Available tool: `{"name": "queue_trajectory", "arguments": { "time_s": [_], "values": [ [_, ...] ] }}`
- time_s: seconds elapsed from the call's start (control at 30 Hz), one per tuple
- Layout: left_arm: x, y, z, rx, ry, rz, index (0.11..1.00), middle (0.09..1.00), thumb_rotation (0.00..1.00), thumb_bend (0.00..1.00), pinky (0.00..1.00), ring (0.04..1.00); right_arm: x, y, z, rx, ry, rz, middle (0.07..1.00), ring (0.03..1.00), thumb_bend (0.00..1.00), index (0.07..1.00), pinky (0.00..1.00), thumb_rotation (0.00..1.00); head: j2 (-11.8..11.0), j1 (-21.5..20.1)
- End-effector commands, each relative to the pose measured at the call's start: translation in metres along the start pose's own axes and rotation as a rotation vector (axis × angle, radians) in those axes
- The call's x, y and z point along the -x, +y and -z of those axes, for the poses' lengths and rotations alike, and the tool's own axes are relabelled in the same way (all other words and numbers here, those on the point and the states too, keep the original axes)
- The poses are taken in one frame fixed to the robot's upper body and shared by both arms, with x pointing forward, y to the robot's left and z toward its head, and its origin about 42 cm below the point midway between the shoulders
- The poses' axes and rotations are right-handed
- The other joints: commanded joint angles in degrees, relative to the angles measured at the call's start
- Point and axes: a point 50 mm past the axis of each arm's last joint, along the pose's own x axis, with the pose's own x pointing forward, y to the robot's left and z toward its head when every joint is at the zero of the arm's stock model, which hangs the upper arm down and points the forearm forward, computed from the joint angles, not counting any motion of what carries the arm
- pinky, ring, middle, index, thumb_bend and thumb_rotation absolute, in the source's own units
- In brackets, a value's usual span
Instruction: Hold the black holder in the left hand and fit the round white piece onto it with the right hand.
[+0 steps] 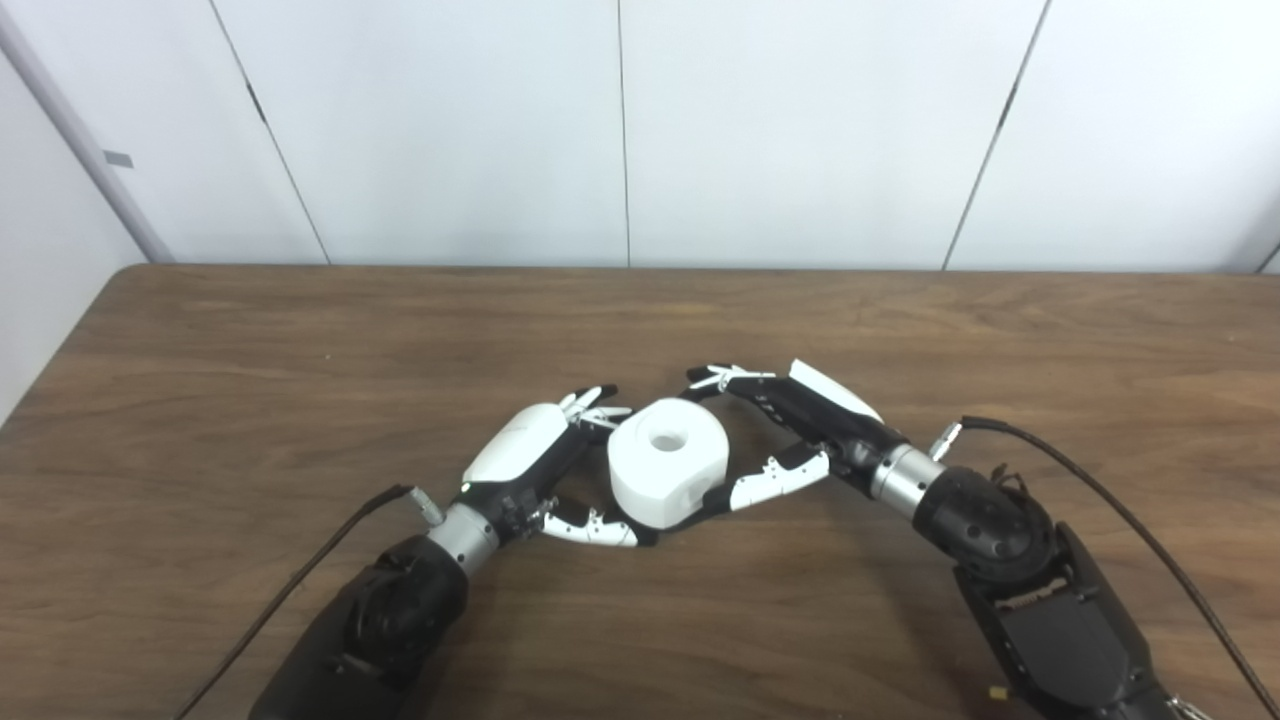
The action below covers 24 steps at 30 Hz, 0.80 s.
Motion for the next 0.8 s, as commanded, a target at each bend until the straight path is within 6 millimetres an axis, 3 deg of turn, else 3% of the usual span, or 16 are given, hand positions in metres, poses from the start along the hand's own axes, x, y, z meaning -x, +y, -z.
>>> {"name": "queue_trajectory", "arguments": {
  "time_s": [0.0,0.17,0.27,0.47,0.77],
  "values": [
    [-0.002,-0.002,-0.003,-0.008,-0.015,0.040,0.481,0.847,0.06,0.52,1.00,1.000,-0.004,-0.015,-0.018,0.026,-0.071,0.012,0.968,1.000,1.00,0.789,1.00,0.34,0.0,0.1],
    [-0.001,-0.002,-0.002,-0.004,-0.014,0.038,0.481,0.846,0.06,0.52,1.00,1.000,-0.002,-0.019,-0.019,0.034,-0.077,0.000,0.980,1.000,1.00,0.798,1.00,0.29,-0.2,-0.1],
    [0.000,-0.002,-0.001,-0.004,-0.015,0.037,0.481,0.844,0.06,0.52,1.00,1.000,0.001,-0.022,-0.019,0.030,-0.062,-0.009,0.993,1.000,1.00,0.824,1.00,0.21,-0.4,-0.4],
    [0.002,0.003,0.004,-0.009,-0.014,0.034,0.480,0.842,0.06,0.52,1.00,1.000,0.015,-0.034,-0.005,0.000,-0.011,0.009,1.000,1.000,0.97,0.950,1.00,0.04,-0.6,-1.0],
    [0.008,0.015,0.013,-0.015,-0.001,0.031,0.480,0.846,0.06,0.52,1.00,1.000,0.035,-0.040,0.016,0.000,0.038,0.056,1.000,1.000,0.92,0.984,1.00,0.00,-1.2,-2.3]
  ]
}}
